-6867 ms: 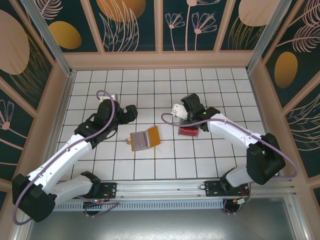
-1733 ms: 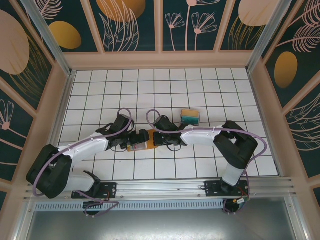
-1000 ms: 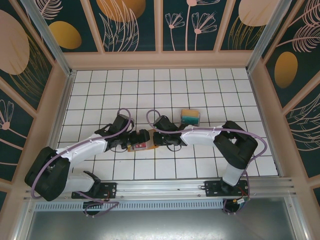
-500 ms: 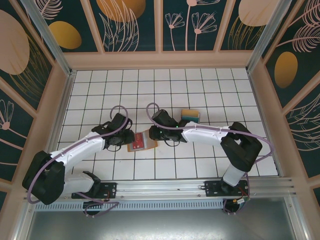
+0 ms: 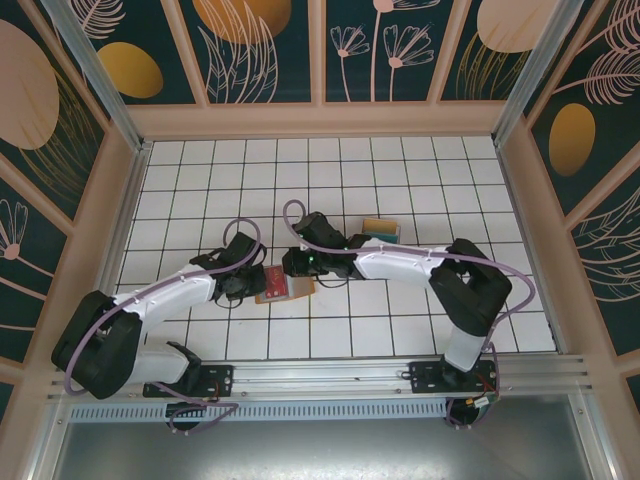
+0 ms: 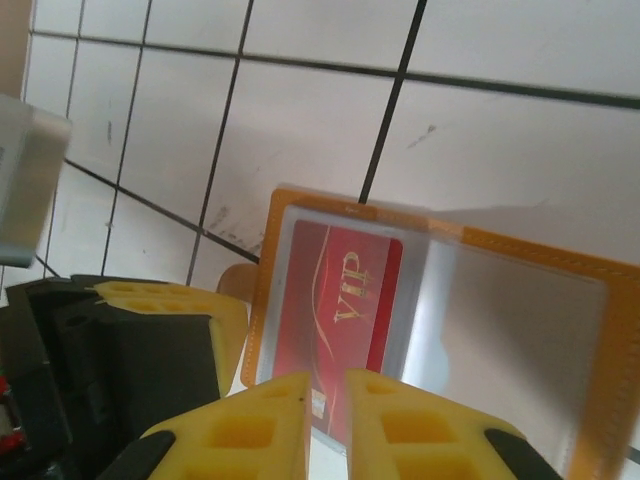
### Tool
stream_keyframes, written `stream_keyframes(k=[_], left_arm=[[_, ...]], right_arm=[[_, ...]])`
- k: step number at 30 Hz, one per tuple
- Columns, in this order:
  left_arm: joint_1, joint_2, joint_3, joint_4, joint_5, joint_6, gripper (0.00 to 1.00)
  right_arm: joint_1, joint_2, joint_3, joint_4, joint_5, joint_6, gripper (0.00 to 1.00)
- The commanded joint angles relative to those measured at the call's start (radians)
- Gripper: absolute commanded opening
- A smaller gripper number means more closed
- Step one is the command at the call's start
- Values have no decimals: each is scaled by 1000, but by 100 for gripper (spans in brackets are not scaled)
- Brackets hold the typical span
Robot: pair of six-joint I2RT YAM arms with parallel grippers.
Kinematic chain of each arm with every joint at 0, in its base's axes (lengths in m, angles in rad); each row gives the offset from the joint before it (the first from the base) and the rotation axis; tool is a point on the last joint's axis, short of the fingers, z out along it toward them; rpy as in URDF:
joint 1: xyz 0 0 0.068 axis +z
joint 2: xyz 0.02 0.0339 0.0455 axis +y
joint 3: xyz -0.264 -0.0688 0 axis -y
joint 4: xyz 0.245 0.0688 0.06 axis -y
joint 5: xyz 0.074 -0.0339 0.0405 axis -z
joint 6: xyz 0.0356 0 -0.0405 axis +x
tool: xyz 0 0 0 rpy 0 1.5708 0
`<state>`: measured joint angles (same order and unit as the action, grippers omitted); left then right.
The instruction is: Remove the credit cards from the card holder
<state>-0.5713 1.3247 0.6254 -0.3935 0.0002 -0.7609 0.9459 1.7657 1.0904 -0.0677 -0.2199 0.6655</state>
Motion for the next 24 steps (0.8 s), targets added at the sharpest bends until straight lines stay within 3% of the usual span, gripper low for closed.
stream_keyframes(k=[1, 24], left_arm=[[5, 14, -22, 32, 28, -6, 9], [5, 35, -40, 62, 77, -14, 7]], right_arm=[[-21, 36, 6, 55, -99, 23, 16], [-73, 148, -34, 131, -276, 77, 19]])
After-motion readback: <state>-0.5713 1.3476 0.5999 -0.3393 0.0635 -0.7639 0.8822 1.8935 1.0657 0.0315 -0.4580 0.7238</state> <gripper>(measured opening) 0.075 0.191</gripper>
